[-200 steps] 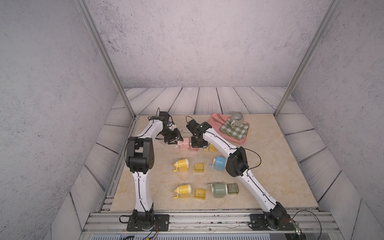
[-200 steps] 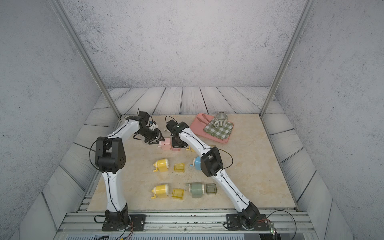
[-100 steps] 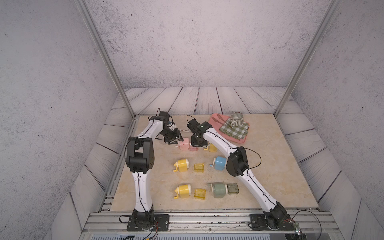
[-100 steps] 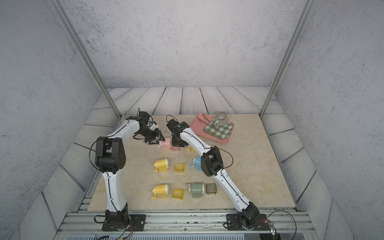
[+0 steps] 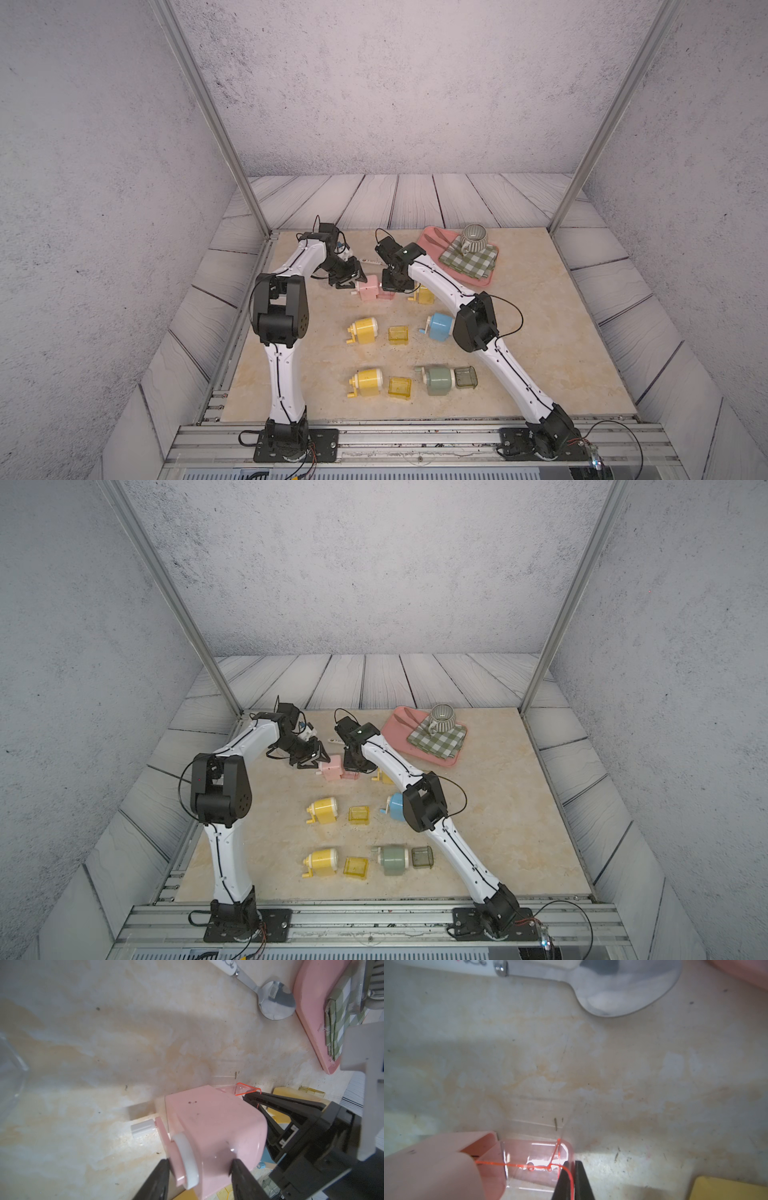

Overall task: Put the tray back into the pencil sharpener
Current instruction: Close the container of the pencil sharpener.

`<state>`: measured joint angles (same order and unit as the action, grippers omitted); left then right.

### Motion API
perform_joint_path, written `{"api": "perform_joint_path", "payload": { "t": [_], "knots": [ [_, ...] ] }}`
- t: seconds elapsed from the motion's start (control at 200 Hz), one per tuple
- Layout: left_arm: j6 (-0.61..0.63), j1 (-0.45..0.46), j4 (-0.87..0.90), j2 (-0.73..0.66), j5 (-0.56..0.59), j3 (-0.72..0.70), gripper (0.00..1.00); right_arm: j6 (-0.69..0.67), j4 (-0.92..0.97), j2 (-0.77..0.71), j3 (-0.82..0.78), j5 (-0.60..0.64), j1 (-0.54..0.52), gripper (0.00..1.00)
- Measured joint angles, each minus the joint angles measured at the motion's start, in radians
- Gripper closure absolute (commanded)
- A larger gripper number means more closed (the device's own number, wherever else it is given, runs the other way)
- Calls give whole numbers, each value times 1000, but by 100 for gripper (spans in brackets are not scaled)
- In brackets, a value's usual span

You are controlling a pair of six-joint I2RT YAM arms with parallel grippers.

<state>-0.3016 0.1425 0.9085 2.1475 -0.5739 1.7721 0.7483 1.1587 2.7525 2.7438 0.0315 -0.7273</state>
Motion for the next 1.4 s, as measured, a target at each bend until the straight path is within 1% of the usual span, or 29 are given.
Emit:
{"api": "perform_joint_path", "payload": {
  "t": [0.44,0.771,0.961,1.201,1.396],
  "knots": [
    [10,0,6,8,0,15,48,-72,-28,0,-10,-5,-12,92],
    [10,0,6,14,-10,15,48,-83,-32,-3,-38,-32,-20,88],
    [10,2,6,14,-11,15,48,-63,-48,-3,-49,-56,-20,88],
    [10,2,2,14,-14,12,48,-10,-84,-33,-109,-89,-15,85],
    [10,2,0,14,-14,11,48,41,-105,-63,-159,-120,-6,79]
  ]
}}
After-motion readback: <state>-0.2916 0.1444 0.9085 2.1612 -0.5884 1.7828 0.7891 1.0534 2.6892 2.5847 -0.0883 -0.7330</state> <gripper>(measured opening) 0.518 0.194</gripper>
